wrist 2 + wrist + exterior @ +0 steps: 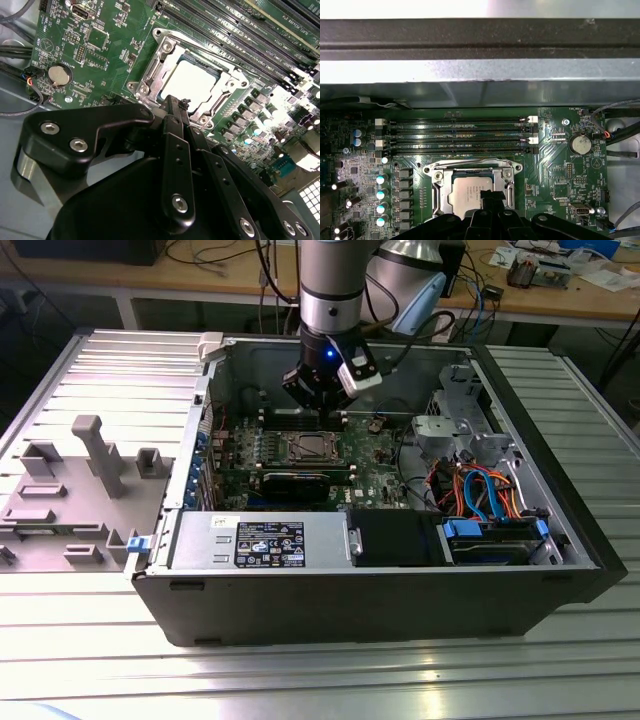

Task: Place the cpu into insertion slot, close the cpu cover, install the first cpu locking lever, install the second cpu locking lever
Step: 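Install the second cpu locking lever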

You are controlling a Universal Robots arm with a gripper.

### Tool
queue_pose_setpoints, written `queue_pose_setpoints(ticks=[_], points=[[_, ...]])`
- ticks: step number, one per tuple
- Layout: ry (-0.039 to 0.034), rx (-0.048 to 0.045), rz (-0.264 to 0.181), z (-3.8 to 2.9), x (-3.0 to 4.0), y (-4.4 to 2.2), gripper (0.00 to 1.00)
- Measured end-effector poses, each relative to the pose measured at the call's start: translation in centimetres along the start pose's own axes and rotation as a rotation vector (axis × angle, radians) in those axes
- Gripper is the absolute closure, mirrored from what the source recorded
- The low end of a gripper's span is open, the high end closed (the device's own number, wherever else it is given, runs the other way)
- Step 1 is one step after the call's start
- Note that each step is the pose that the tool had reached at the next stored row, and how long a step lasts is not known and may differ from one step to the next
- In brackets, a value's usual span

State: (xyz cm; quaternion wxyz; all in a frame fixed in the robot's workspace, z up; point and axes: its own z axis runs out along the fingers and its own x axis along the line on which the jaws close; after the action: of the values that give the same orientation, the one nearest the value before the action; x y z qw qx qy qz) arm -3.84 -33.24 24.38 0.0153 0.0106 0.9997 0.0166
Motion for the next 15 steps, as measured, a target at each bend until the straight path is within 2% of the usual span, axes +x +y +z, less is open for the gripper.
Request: queue_pose_setpoints(ticks=[11,15], points=[[0.0,0.0,0.0,-0.01,0.0,-0.1,0.89],[0.0,0.0001,0.0,-0.44,-0.02,-0.09,0.89]])
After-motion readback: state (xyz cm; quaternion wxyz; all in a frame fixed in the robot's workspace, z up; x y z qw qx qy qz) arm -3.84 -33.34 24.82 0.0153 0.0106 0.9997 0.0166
